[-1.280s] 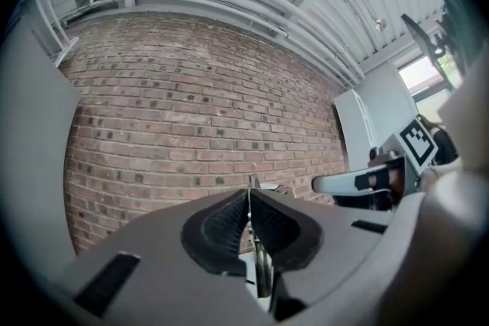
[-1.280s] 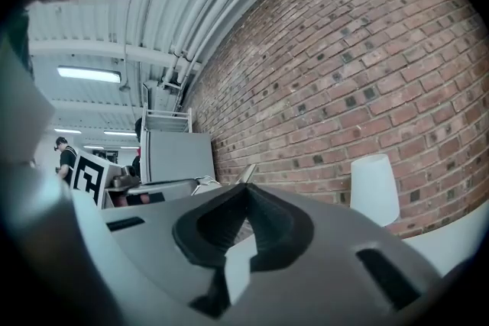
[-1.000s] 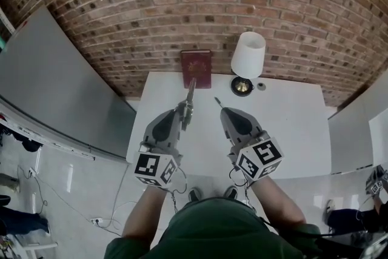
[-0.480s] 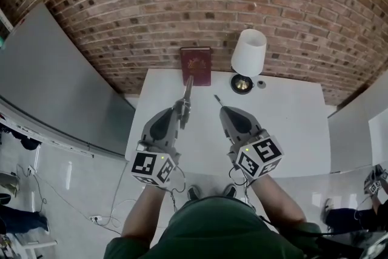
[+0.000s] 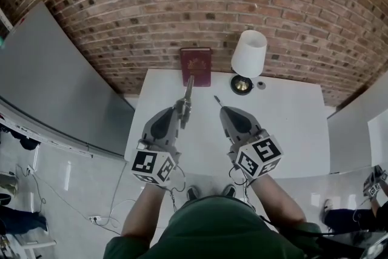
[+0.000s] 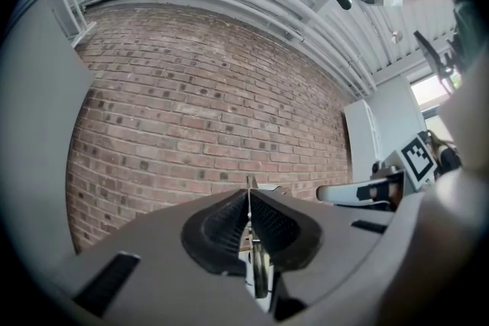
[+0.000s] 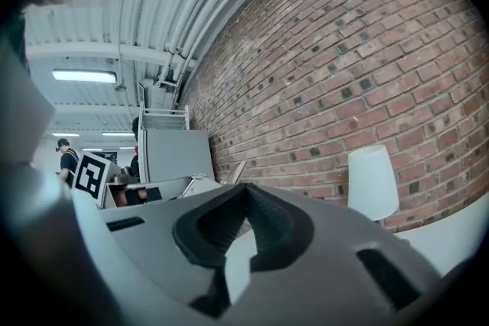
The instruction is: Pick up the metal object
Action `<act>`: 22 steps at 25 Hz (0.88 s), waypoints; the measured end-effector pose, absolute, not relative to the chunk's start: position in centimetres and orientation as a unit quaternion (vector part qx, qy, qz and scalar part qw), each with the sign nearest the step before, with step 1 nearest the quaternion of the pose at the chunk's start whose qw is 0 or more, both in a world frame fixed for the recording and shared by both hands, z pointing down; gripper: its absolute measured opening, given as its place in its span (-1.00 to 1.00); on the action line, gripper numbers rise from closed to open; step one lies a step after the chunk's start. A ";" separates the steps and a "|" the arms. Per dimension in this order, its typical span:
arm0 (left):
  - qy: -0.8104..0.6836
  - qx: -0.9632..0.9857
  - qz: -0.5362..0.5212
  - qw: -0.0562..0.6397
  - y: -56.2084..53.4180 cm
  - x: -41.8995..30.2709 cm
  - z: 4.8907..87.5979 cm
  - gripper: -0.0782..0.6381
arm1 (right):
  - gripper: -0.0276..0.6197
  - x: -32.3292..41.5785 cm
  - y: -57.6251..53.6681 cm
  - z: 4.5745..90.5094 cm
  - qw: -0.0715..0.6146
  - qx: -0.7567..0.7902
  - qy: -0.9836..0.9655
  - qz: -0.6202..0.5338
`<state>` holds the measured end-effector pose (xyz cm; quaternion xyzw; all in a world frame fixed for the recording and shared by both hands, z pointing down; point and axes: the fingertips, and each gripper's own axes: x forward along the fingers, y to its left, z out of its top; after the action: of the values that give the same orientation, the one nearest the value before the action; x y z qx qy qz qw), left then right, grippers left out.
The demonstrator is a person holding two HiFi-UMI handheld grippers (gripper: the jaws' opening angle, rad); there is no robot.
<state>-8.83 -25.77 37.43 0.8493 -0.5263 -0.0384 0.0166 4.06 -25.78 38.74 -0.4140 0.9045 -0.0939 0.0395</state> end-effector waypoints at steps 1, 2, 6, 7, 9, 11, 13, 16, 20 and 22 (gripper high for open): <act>-0.526 0.849 -0.038 0.017 -25.8 -8.9 37.5 -0.74 | -0.91 4.1 -25.8 38.8 0.039 -0.415 0.904 -0.094; -0.526 0.850 -0.038 0.018 -25.8 -8.9 37.6 -0.74 | -0.91 4.1 -25.8 38.9 0.039 -0.415 0.904 -0.095; -0.525 0.850 -0.036 0.020 -25.9 -8.9 37.8 -0.74 | -0.91 4.1 -25.9 39.1 0.040 -0.416 0.903 -0.101; -0.524 0.850 -0.036 0.020 -25.9 -8.8 37.8 -0.74 | -0.91 4.2 -25.9 39.1 0.040 -0.417 0.902 -0.101; -0.525 0.850 -0.036 0.021 -26.0 -8.8 38.0 -0.74 | -0.91 4.3 -26.0 39.2 0.041 -0.419 0.902 -0.100; -0.525 0.850 -0.035 0.021 -26.0 -8.9 38.1 -0.74 | -0.91 4.3 -26.0 39.2 0.042 -0.421 0.901 -0.098; -0.527 0.849 -0.034 0.022 -26.0 -8.9 38.2 -0.74 | -0.91 4.3 -26.1 39.2 0.042 -0.422 0.900 -0.098; -0.528 0.848 -0.032 0.023 -26.0 -9.1 38.2 -0.74 | -0.91 4.2 -26.1 39.2 0.042 -0.421 0.901 -0.099; -0.530 0.847 -0.035 0.023 -25.9 -9.4 38.1 -0.74 | -0.91 4.0 -26.1 39.2 0.041 -0.420 0.901 -0.100; -0.531 0.846 -0.037 0.022 -25.9 -9.6 38.0 -0.74 | -0.91 3.9 -26.1 39.2 0.041 -0.420 0.901 -0.099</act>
<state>-9.56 -25.88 38.04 0.8463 -0.5309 -0.0372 0.0222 3.89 -26.10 39.23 -0.4201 0.9011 -0.0990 0.0412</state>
